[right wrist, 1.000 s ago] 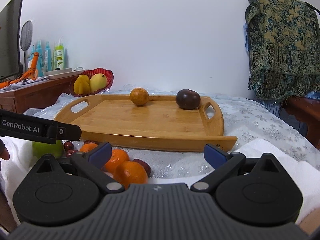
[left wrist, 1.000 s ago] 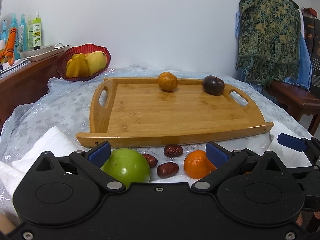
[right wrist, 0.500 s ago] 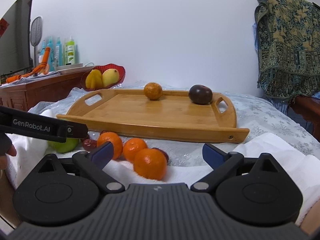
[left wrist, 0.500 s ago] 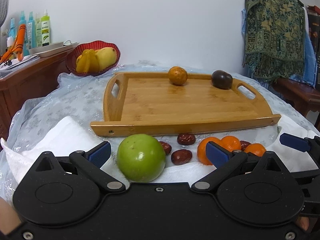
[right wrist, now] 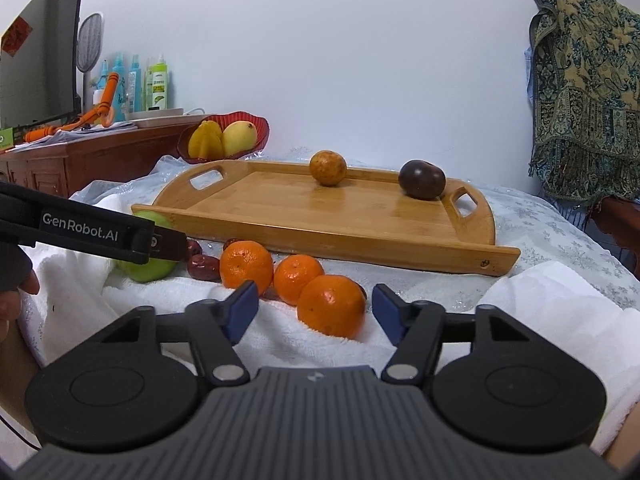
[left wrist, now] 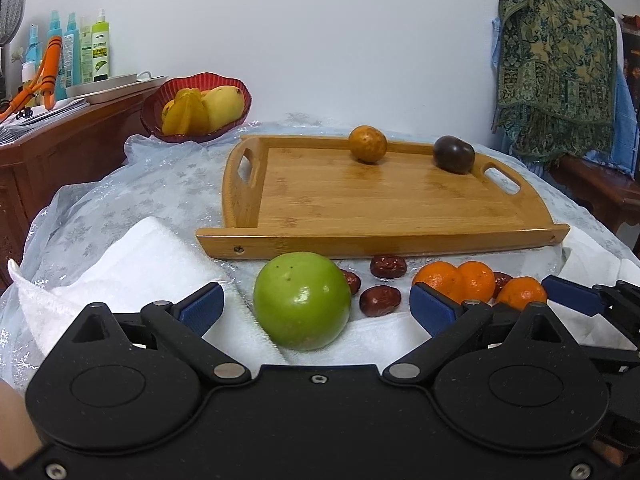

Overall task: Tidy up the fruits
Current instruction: 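Withdraw both open tools from the tray back toward the fruits on the towel, then close the left tool on the green apple while the right tool grasps a small tangerine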

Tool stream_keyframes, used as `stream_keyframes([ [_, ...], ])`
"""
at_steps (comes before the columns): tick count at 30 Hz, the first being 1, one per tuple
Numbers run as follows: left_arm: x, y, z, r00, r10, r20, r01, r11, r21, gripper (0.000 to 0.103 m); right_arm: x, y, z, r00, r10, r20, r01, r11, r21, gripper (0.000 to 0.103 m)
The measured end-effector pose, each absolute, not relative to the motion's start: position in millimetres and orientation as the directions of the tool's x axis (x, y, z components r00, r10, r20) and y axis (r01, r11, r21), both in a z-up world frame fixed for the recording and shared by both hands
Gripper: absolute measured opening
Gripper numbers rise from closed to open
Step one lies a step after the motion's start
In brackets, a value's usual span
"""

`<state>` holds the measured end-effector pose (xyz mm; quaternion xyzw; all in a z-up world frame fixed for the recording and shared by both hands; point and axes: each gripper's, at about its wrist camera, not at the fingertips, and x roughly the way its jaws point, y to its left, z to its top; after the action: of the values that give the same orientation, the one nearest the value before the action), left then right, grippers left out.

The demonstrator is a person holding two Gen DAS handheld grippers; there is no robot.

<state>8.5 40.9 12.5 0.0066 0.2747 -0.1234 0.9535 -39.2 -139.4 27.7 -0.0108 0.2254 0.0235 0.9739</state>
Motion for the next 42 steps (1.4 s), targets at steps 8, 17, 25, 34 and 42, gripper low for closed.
stream_keyframes([
  [8,9,42,10,0.814,-0.229,-0.534,0.237,0.97,-0.055,0.087,-39,-140,28,0.896,0.028,-0.443,-0.038,0.999,-0.014,0.056],
  [17,11,40,5,0.804,-0.214,-0.554,0.232,0.972,-0.038,0.066,-37,-139,24,0.884,0.014,-0.467,-0.029,0.999,-0.024,0.051],
  [25,13,39,1,0.799,-0.208,-0.564,0.223,0.974,-0.044,0.063,-35,-138,21,0.87,0.014,-0.493,-0.031,0.999,-0.026,0.051],
  [34,18,34,-4,0.795,-0.193,-0.575,0.213,0.977,-0.033,0.062,-32,-140,19,0.858,0.021,-0.514,-0.031,0.999,-0.012,0.051],
  [42,20,31,-8,0.797,-0.182,-0.576,0.21,0.977,-0.018,0.062,-31,-140,18,0.854,0.025,-0.52,-0.032,0.999,-0.004,0.051],
])
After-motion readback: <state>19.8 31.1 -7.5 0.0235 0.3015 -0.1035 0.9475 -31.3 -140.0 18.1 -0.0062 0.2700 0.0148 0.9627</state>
